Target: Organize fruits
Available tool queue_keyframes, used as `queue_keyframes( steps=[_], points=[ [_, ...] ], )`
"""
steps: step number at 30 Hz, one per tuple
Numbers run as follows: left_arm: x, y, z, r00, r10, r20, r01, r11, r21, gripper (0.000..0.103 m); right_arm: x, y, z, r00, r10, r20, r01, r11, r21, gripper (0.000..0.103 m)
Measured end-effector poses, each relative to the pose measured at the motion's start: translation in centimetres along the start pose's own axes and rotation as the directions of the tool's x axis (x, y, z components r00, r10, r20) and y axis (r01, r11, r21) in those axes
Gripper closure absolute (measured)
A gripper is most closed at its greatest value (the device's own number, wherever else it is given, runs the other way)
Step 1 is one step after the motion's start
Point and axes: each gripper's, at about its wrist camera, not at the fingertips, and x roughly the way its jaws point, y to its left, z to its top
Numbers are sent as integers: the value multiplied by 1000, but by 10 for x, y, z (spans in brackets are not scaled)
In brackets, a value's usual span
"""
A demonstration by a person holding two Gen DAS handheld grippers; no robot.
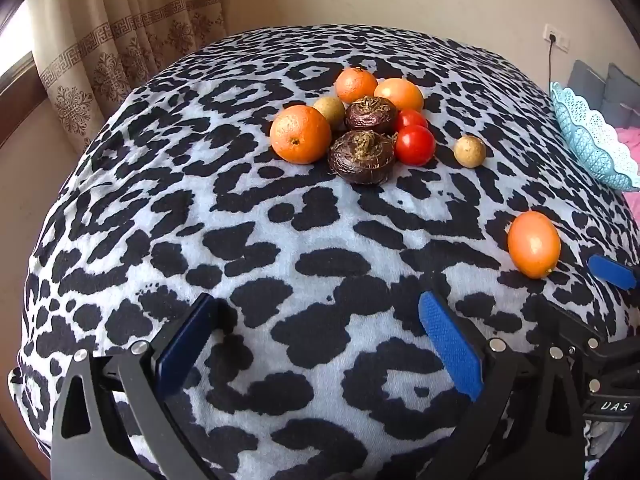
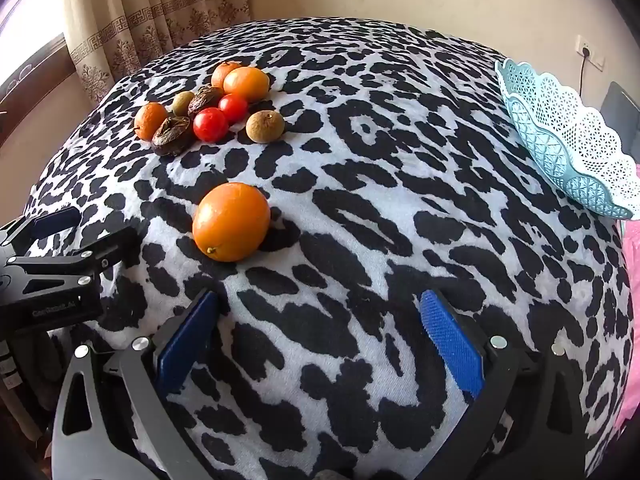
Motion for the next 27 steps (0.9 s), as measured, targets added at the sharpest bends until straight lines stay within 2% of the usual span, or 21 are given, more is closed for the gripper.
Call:
queue_keyframes(
  steps=[1,27],
  points=[
    [0,1,-1,1000,-28,1,28,1000,0,5,0,0,0,1000,1,-2,-1,1000,1,2],
    [-5,-2,-1,1000,-21,5,21,1000,6,5,1,0,1,1000,1,-4,-1,1000,1,2]
  ],
)
